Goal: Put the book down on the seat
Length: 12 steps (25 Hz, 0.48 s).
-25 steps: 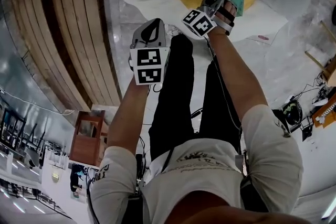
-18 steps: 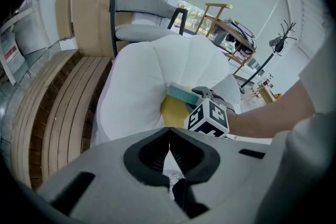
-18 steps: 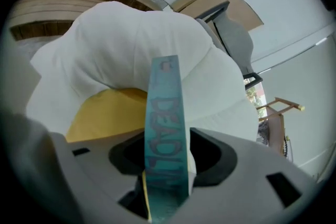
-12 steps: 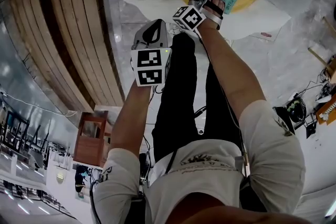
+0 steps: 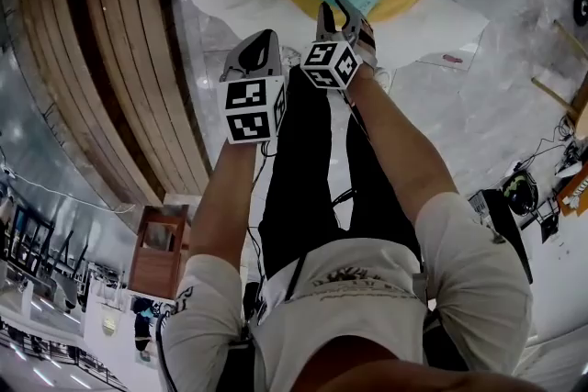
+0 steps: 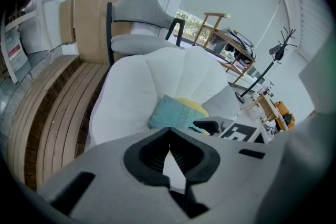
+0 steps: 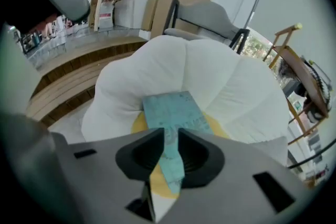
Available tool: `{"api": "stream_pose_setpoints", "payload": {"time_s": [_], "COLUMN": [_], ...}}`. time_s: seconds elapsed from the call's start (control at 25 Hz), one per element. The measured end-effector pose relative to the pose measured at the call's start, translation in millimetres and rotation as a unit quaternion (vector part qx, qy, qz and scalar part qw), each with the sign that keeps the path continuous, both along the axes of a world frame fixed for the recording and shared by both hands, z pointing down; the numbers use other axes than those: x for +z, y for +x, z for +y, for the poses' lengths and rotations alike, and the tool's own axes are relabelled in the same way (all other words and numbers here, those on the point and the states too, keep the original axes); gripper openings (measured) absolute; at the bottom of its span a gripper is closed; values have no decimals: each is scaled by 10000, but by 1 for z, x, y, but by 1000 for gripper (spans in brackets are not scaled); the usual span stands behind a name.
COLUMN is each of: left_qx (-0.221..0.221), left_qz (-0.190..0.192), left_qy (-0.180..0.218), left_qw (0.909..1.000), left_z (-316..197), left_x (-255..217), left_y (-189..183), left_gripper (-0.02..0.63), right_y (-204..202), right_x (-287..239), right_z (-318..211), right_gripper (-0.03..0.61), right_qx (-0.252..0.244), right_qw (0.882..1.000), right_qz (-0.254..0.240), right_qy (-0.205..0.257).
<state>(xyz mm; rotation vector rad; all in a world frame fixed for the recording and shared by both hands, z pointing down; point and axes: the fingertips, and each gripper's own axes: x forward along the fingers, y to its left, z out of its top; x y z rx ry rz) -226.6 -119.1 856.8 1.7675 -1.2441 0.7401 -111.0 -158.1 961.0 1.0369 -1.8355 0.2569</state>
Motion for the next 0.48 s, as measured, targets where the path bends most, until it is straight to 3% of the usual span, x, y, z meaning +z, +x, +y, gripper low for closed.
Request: {"api": "stream_pose_setpoints", "payload": {"time_s": [0.08,0.28,0.48], "left_qx": [-48,43,-61], "left_qz": [9,-31,-193], "left_qy": [110,417,984], "left_qw": [9999,9991,9949], "left_z": [-4,-3,-14], "left_x": [-13,-58,-132], "left_y": [9,47,73], "left_gripper": [20,20,20], "right_y": [17,55,88], "right_x": [-31,-123,-244], "right_z": [-2,-9,-28], "right_gripper": [46,29,28], "right_qx": [183,500,852], "right_qw": [9994,9932,9752], "right_qz": [-266,-968,-1783], "right_qy": [126,418,1000]}}
